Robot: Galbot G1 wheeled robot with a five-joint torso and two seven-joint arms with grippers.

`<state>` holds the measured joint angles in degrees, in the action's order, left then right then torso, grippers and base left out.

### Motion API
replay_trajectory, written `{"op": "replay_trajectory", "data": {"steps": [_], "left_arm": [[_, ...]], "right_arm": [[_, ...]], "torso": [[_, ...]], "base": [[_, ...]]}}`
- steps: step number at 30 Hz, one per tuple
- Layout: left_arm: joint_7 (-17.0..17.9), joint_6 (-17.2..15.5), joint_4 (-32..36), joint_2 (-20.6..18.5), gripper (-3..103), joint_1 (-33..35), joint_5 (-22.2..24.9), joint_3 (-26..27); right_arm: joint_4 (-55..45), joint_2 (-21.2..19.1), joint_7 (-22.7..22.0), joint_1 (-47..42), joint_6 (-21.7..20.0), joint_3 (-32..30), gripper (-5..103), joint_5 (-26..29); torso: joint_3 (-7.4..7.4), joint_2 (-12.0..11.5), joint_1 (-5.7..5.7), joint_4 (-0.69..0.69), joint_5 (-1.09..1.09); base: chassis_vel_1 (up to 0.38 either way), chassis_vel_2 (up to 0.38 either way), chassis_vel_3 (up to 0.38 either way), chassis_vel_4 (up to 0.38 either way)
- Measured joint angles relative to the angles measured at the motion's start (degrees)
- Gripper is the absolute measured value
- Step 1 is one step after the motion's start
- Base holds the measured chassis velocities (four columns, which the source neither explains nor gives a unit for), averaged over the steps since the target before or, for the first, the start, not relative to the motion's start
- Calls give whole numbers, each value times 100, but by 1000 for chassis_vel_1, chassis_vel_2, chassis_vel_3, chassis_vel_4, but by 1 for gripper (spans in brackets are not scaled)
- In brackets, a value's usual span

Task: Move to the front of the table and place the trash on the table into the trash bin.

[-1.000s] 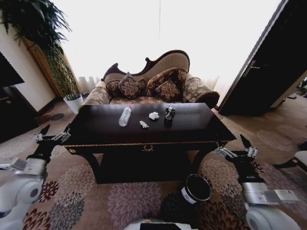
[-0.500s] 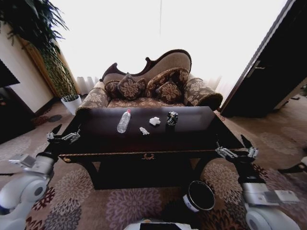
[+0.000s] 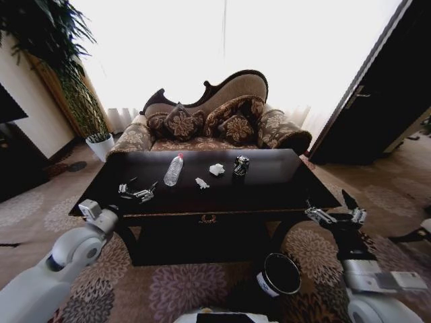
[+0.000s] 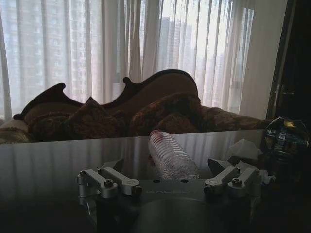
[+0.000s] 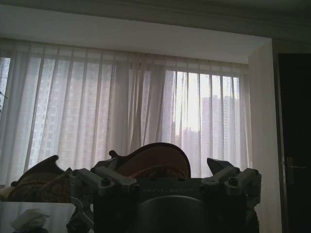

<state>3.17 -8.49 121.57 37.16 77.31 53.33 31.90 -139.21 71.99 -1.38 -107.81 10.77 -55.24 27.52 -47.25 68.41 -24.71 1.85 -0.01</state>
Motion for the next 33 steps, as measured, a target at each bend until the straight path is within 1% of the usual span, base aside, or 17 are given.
{"op": "replay_trajectory", "data": {"steps": [1, 4, 9, 11, 19, 27, 29, 30, 32, 33], "left_arm": [[0, 0, 0, 0, 98, 0, 0, 0], [1, 0, -147, 17, 98, -257, -162, -268], [-6, 4, -315, 13, 98, -477, -270, -507], [-31, 59, -414, 11, 98, -559, -407, -621], [-41, 149, -541, 132, 98, -771, -685, -911], [-41, 167, -699, 128, 98, -1068, -666, -1105], [-36, 172, -766, 127, 98, -1269, -663, -1272], [-36, 172, -766, 127, 98, -1269, -663, -1272], [-29, 172, -815, 134, 98, -1459, -655, -1487], [-6, 168, -877, 167, 98, -1679, -663, -1777]], "right_arm": [[0, 0, 0, 0, 0, 0, 100, 0], [36, 25, 9, 17, 6, 18, 100, -11], [64, 17, 11, 52, 7, 27, 100, -11], [70, 17, 12, 61, 7, 28, 100, -2], [73, -37, 30, 69, 7, 2, 100, 70], [33, -55, 30, 74, 2, -7, 100, 111], [28, -42, 30, 75, -2, 5, 100, 111], [28, -42, 30, 75, -2, 5, 100, 111], [17, -30, 31, 75, -4, 10, 100, 114], [-5, -16, 30, 73, -9, 11, 100, 124]], "torso": [[0, 0, 0, 0, 0], [0, 0, 0, 0, 0], [-1, 0, -1, 0, 1], [0, 0, 0, 0, 1], [-1, -1, -1, 0, 1], [0, 0, -1, -1, 1], [0, 0, -1, -1, 1], [0, 0, -1, -1, 1], [0, 0, -1, 0, 1], [0, -1, -1, 1, 1]], "base": [[0, 0, 0, 0], [0, 0, 0, 0], [0, 0, 0, 0], [0, 0, 0, 0], [0, 0, 0, 0], [0, 0, 0, 0], [0, 0, 0, 0], [0, 0, 0, 0], [0, 0, 0, 0], [0, 0, 0, 0]]}}
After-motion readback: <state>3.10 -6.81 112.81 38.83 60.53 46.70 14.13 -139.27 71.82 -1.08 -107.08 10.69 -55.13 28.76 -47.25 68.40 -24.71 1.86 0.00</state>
